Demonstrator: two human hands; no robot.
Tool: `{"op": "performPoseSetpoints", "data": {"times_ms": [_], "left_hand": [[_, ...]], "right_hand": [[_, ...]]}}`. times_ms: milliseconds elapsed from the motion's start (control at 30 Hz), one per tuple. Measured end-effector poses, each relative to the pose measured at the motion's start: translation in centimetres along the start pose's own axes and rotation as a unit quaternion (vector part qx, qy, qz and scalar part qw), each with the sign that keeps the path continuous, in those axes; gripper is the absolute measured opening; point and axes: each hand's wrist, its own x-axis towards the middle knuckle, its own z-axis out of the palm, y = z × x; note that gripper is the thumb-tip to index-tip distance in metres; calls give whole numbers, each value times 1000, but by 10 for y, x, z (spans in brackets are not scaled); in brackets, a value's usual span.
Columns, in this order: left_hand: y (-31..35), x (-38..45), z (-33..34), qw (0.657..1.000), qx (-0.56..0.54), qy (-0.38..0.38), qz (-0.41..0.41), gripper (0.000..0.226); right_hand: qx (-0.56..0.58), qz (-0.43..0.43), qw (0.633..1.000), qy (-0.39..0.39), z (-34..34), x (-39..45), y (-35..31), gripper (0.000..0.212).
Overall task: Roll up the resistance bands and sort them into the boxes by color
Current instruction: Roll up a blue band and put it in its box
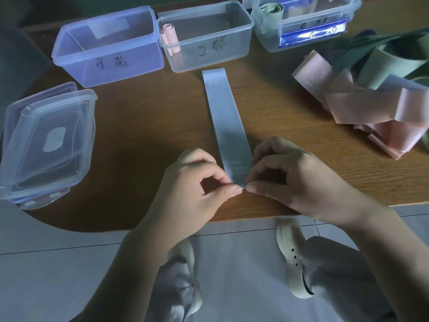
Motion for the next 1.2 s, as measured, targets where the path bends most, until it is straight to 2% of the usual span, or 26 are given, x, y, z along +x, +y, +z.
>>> {"op": "performPoseSetpoints", "data": {"times_ms": [267, 400, 500, 567, 633, 733, 867, 1033, 1200], "left_hand": [[-4, 2, 3, 999, 34, -13, -31, 23], [-4, 3, 5, 997, 41, 27, -59, 30], [-3, 4, 7, 995, 34, 55, -70, 26], [0, 5, 9, 997, 13, 58, -40, 16], [0, 5, 9, 999, -5, 38, 24, 4], [-3, 4, 8, 997, -11, -10, 78, 10], [-4, 3, 7, 998, -15, -20, 54, 11], [-2, 6, 8, 999, -3, 5, 35, 6], [2, 6, 8, 999, 17, 14, 25, 5]], "right_hand": [[-13, 57, 998, 32, -3, 4, -6, 14], [-28, 89, 994, 59, -2, 7, -9, 18], [-33, 100, 991, 81, 0, 9, -9, 23], [-32, 102, 991, 83, 0, 9, -9, 23], [-37, 103, 991, 81, 0, 10, -9, 22], [-37, 102, 991, 80, 1, 10, -8, 23], [-33, 74, 994, 77, 1, 10, -6, 22], [22, -27, 999, 42, 5, 7, -3, 8], [-3, -43, 999, 8, 1, 4, 2, 15]]}}
